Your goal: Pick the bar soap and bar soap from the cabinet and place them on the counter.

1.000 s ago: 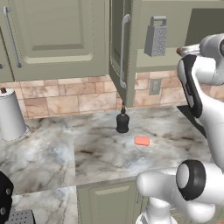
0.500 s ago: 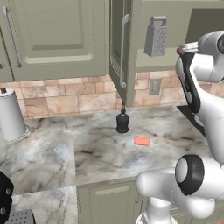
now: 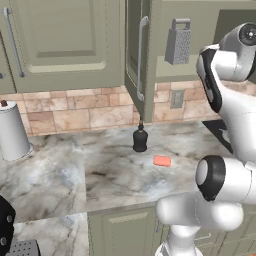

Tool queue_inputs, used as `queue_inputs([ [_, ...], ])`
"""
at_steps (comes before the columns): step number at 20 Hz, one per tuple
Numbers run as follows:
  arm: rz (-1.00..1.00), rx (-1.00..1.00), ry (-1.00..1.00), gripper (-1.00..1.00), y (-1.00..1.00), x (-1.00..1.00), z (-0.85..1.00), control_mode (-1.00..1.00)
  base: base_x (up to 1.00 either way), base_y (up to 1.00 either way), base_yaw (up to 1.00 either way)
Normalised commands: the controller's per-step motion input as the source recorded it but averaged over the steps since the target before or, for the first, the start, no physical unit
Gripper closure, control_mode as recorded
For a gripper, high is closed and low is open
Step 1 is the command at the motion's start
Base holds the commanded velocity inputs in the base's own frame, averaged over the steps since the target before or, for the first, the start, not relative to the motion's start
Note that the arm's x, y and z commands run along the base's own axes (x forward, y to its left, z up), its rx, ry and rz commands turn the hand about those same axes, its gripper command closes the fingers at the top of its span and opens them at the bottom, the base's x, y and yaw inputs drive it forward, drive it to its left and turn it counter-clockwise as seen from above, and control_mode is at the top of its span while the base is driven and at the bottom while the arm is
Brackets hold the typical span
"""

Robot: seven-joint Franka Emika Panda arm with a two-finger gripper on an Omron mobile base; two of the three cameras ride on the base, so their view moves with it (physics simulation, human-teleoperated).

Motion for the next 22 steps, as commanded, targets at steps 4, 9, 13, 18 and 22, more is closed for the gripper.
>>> queue_inputs([
  [4,-0.01,0.02,0.11,-1.00,-0.19,0.35,0.00,-1.00,0.00,0.00,0.00],
  [9,0.00,0.00,0.03,-1.00,-0.21,0.25,-0.02,-1.00,0.00,0.00,0.00],
  [13,0.00,0.00,0.00,-1.00,-0.05,0.03,0.00,-1.00,0.00,0.00,0.00],
  [18,0.00,0.00,0.00,-1.00,-0.04,0.04,-0.12,-1.00,0.00,0.00,0.00],
  [22,0.00,0.00,0.03,-1.00,-0.12,0.18,-0.24,-1.00,0.00,0.00,0.00],
])
